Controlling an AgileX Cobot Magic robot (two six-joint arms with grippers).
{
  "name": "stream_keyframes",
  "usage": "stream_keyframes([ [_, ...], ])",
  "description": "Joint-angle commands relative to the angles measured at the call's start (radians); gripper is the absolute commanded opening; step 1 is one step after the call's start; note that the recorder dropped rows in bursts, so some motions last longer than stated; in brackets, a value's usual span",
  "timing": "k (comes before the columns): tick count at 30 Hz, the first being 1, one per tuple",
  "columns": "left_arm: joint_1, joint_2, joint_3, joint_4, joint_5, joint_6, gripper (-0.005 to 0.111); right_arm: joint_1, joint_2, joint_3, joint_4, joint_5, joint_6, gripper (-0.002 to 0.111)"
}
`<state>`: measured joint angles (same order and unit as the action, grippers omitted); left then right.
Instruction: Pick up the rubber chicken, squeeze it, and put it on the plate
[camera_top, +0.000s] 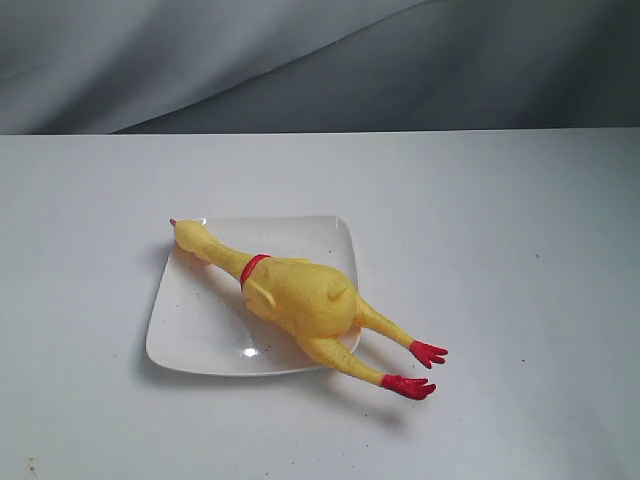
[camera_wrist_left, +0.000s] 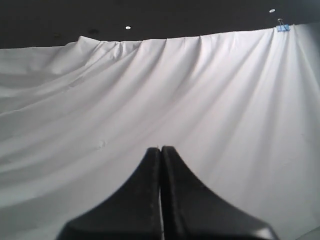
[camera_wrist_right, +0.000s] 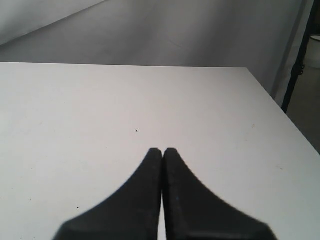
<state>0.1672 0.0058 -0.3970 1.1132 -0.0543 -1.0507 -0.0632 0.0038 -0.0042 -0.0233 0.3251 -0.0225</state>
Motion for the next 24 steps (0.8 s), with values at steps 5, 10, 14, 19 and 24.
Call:
stream_keyframes([
  [5, 0.005, -0.006, 0.062, -0.815, 0.017, 0.812, 0.000, -0.007, -0.004, 0.004, 0.000, 0.000, 0.001, 0.000],
  [10, 0.005, -0.006, 0.095, -0.882, 0.068, 0.858, 0.000, -0.007, -0.004, 0.004, 0.000, 0.000, 0.001, 0.000],
  [14, 0.005, -0.006, 0.150, -0.951, 0.067, 0.925, 0.000, -0.007, -0.004, 0.004, 0.000, 0.000, 0.001, 0.000],
  [19, 0.005, -0.006, 0.223, -0.961, 0.067, 0.925, 0.000, -0.007, -0.004, 0.004, 0.000, 0.000, 0.001, 0.000],
  [24, 0.005, -0.006, 0.330, -1.029, 0.067, 0.958, 0.000, -0.007, -0.004, 0.004, 0.000, 0.000, 0.001, 0.000],
])
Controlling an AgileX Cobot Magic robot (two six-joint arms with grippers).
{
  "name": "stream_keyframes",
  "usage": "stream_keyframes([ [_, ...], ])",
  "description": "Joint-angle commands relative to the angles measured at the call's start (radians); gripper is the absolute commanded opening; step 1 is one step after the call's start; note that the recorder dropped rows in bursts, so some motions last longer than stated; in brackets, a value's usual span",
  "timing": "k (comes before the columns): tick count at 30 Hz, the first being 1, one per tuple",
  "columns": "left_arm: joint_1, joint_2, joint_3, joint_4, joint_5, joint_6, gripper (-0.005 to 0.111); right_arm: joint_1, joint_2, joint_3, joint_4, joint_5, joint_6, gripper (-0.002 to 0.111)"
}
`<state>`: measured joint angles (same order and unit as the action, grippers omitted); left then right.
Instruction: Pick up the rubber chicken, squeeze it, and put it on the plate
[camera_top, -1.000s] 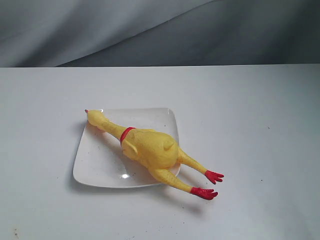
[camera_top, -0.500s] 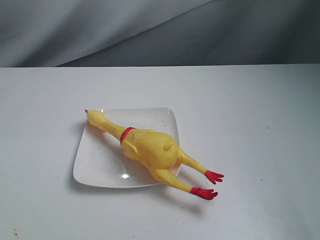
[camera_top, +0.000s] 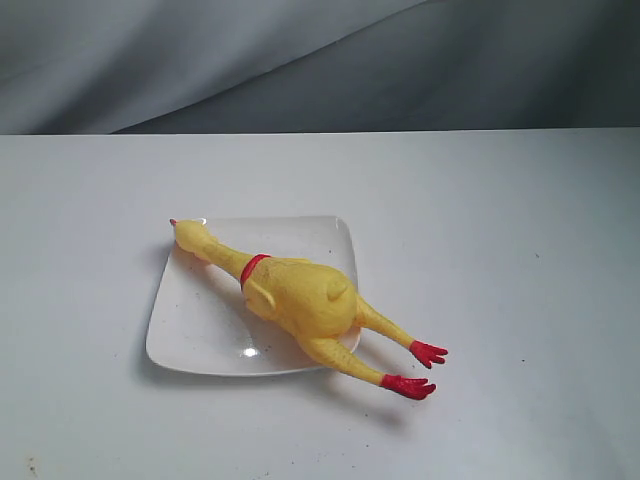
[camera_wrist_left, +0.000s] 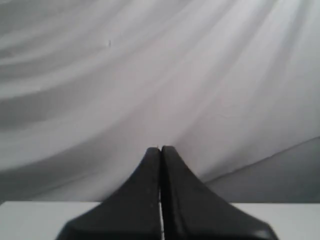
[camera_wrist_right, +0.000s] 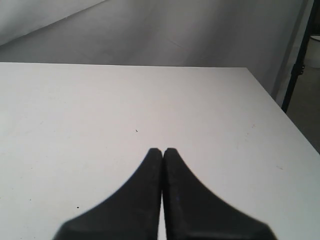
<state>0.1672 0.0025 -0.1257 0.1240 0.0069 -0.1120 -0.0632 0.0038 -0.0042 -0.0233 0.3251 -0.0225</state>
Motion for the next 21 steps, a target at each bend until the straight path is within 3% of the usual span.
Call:
stream_keyframes([
  [1, 0.005, -0.003, 0.088, -0.040, 0.006, 0.019, 0.000, -0.007, -0.004, 0.004, 0.000, 0.000, 0.001, 0.000],
  [5, 0.005, -0.003, 0.126, -0.063, 0.016, 0.045, 0.000, -0.007, -0.004, 0.004, 0.000, 0.000, 0.001, 0.000],
  [11, 0.005, -0.003, 0.126, -0.063, 0.282, 0.043, 0.000, -0.007, -0.004, 0.004, 0.000, 0.000, 0.001, 0.000],
  [21, 0.005, -0.003, 0.126, -0.063, 0.279, 0.037, 0.000, -0.007, -0.004, 0.004, 0.000, 0.000, 0.001, 0.000],
])
